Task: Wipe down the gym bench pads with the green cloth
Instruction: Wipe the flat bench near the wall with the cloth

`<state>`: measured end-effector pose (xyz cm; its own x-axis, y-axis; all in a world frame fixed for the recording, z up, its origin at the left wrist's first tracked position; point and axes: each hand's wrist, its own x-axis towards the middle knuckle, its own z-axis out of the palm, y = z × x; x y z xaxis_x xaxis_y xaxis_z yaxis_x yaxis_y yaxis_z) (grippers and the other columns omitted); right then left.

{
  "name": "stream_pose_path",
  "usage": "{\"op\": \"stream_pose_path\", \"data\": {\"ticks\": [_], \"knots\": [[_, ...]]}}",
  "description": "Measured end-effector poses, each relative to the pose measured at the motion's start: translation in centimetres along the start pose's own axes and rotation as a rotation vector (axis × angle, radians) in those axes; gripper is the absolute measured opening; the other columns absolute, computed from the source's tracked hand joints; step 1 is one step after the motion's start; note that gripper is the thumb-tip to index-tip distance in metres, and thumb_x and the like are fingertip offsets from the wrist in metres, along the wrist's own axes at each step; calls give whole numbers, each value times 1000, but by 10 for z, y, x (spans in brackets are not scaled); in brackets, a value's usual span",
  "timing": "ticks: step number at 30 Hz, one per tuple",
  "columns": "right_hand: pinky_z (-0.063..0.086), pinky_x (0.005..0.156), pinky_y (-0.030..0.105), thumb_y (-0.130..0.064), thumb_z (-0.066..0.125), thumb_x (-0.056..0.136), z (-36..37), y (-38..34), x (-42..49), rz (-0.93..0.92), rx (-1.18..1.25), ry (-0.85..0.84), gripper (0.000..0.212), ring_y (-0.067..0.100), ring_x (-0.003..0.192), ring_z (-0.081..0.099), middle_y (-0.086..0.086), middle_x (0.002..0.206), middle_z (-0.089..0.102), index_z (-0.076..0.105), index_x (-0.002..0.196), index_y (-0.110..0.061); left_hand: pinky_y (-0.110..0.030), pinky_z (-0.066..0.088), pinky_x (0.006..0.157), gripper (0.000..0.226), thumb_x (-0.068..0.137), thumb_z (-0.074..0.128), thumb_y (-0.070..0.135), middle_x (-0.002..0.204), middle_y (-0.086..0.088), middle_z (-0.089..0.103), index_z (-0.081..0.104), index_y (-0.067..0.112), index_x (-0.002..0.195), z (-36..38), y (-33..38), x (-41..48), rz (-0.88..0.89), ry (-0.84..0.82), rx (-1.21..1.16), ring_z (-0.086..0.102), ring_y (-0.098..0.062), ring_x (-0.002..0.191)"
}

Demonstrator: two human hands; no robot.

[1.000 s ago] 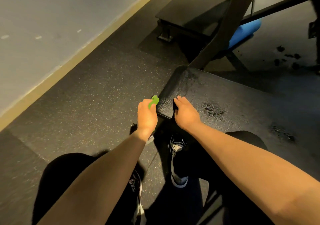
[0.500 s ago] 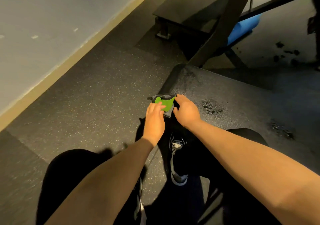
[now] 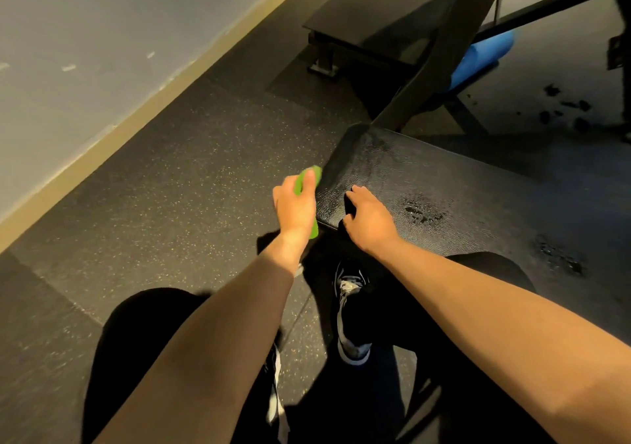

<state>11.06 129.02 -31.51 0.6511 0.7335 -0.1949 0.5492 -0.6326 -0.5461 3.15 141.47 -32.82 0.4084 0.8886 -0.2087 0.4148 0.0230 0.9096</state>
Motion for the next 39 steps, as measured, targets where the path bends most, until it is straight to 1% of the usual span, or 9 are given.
{"op": "stream_pose_path", "data": {"ticks": [6,10,13,20,26,29,33,36,39], "knots": [[17,118,27,-11,55,95,1,3,2,9,45,0,56,20,150,21,8,160,30,40,149,-7,-30,40,90,6,94,62,18,107,-2,48,57,19,90,28,11,4,233,-48,262,47,-20,106],[36,107,37,-8,57,89,2,5,4,36,88,6,47,31,135,43,13,142,50,51,136,-4,-31,34,112,60,95,49,-3,154,-2,38,40,23,148,35,3,12,375,-276,363,35,-20,141],[42,95,40,-5,56,86,2,7,4,57,89,20,37,33,119,51,15,127,56,54,123,-1,-46,21,123,61,100,46,6,167,-5,12,28,21,156,36,-15,11,333,-256,499,15,-25,153],[13,120,29,-10,53,97,-3,2,-3,5,48,-37,59,19,151,15,6,162,24,33,153,-8,-39,18,125,48,105,40,4,166,1,18,41,17,151,20,-38,-37,208,-162,238,10,-17,154],[14,121,31,-11,51,99,4,-3,-10,-19,-11,-37,59,21,152,9,7,164,18,28,154,-8,-20,20,119,51,103,43,0,160,-2,31,39,13,152,-1,-40,-59,254,-132,192,27,-13,148],[21,118,38,-12,53,96,5,-2,-8,-52,-110,-22,53,25,148,21,8,156,31,38,146,-7,-10,19,106,51,105,40,7,160,-7,26,30,10,155,-5,-20,-34,6,16,9,30,-17,145],[23,115,50,-14,54,90,9,3,-3,-70,-237,-23,51,23,142,29,3,148,37,42,140,-14,-31,34,100,48,107,37,28,149,-9,44,32,15,152,11,-17,-14,-325,-55,-176,47,-26,130],[29,111,49,-13,52,92,10,11,-1,-104,-220,-26,50,25,140,31,4,147,37,41,140,-13,-31,35,88,42,107,35,34,124,-6,52,41,11,141,20,-20,-21,-379,-24,-202,50,-25,107],[18,120,48,-17,49,98,10,15,-4,-111,-184,-37,57,24,150,17,4,161,25,30,152,-14,-31,36,88,37,107,36,29,126,-11,54,43,9,137,23,-19,-30,-338,19,-178,50,-23,103]]}}
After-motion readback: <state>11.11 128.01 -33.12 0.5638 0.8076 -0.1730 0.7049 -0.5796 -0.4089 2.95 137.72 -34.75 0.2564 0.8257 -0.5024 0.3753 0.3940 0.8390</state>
